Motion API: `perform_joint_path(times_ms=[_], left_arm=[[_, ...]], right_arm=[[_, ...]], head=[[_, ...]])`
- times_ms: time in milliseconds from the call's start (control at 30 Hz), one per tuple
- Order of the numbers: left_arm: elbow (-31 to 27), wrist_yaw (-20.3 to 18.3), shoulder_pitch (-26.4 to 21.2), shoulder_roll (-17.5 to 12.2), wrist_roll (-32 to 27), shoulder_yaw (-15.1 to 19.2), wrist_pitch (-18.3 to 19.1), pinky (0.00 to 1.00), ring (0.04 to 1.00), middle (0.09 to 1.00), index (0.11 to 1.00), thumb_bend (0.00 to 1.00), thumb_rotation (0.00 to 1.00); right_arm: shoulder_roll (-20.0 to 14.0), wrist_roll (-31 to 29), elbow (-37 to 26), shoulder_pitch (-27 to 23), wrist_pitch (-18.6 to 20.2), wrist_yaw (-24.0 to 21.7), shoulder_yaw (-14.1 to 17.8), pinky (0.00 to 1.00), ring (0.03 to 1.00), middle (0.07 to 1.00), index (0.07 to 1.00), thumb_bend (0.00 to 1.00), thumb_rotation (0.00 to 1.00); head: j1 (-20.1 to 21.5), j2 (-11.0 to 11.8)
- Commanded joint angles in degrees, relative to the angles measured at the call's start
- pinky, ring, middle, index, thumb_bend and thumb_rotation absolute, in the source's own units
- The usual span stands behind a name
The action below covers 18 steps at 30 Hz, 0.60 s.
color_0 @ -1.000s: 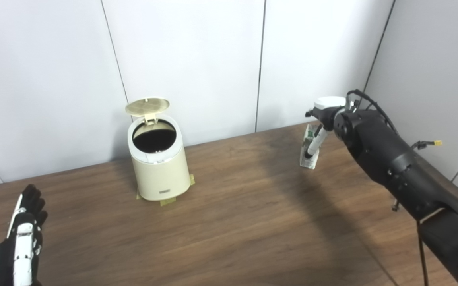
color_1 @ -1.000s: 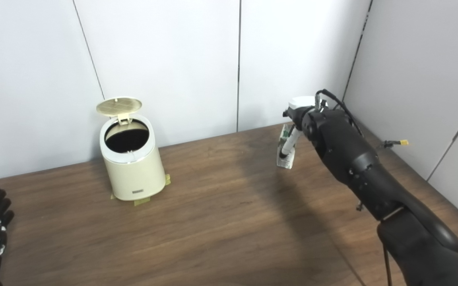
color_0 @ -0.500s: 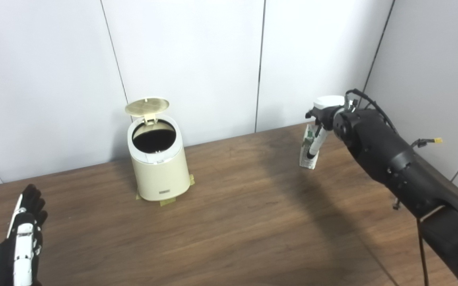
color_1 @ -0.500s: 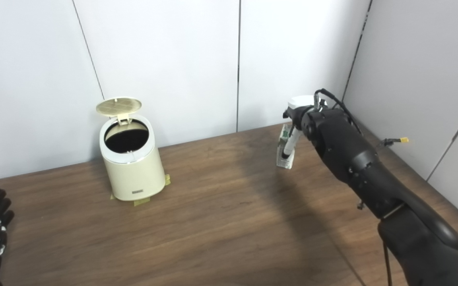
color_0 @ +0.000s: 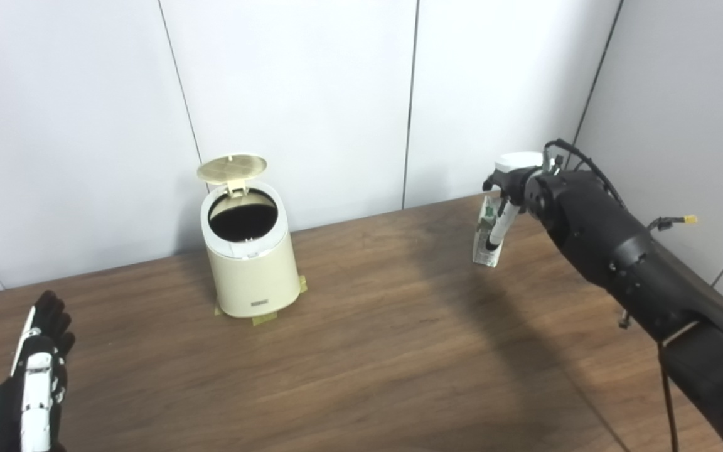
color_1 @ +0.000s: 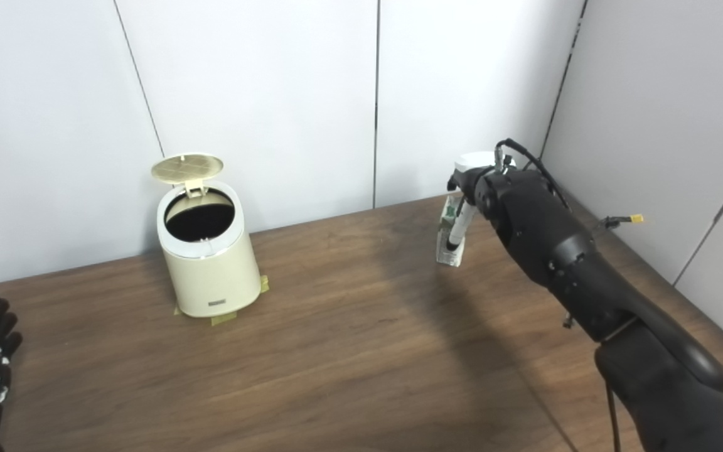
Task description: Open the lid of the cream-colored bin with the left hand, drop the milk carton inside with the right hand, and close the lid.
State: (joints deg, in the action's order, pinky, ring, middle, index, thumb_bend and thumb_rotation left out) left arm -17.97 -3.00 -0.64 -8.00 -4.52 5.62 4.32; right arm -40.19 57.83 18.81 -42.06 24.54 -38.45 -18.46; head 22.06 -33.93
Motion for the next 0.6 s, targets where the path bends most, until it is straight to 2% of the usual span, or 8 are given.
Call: perform_joint_path(times_ms=[0, 167, 333, 467, 567], left_arm=[[-1.90, 0.16, -1.41, -0.05, -0.05, 0.09, -1.15, 1.00, 1.000, 0.994, 0.992, 0.22, 1.00], [-1.98, -0.02, -1.32, -0.22, -0.12, 0.05, -1.19, 1.00, 1.000, 1.000, 0.999, 0.23, 1.00], [-1.62, 0.00, -1.27, -0.26, 0.03, 0.11, -1.70, 1.00, 1.000, 0.999, 0.998, 0.22, 1.00], [-1.40, 0.03, -1.29, -0.32, 0.28, 0.07, -1.59, 1.00, 1.000, 1.000, 0.998, 0.23, 1.00], [-1.12, -0.09, -1.31, -0.46, 0.20, 0.13, -1.85, 1.00, 1.000, 1.000, 1.000, 0.23, 1.00]], right_arm=[[-2.38, -0.14, -1.11, -2.53, -1.21, 2.99, 0.67, 0.47, 0.611, 0.699, 0.802, 0.91, 0.29], [-2.73, -1.59, -0.40, -1.93, -3.36, 5.67, 1.11, 0.39, 0.497, 0.594, 0.730, 0.87, 0.26], [-3.08, -1.25, -0.92, -1.44, -3.16, 6.91, 0.66, 0.43, 0.554, 0.637, 0.737, 0.86, 0.27], [-3.27, -1.51, -0.28, -1.28, -4.15, 8.02, 0.48, 0.42, 0.527, 0.613, 0.729, 0.86, 0.28], [-3.15, -1.37, 0.32, -1.27, -4.26, 8.48, 0.29, 0.41, 0.515, 0.591, 0.679, 0.84, 0.27]], head=[[0.04, -0.04], [0.04, -0.15], [0.04, -0.15], [0.01, -0.13], [0.01, -0.23]])
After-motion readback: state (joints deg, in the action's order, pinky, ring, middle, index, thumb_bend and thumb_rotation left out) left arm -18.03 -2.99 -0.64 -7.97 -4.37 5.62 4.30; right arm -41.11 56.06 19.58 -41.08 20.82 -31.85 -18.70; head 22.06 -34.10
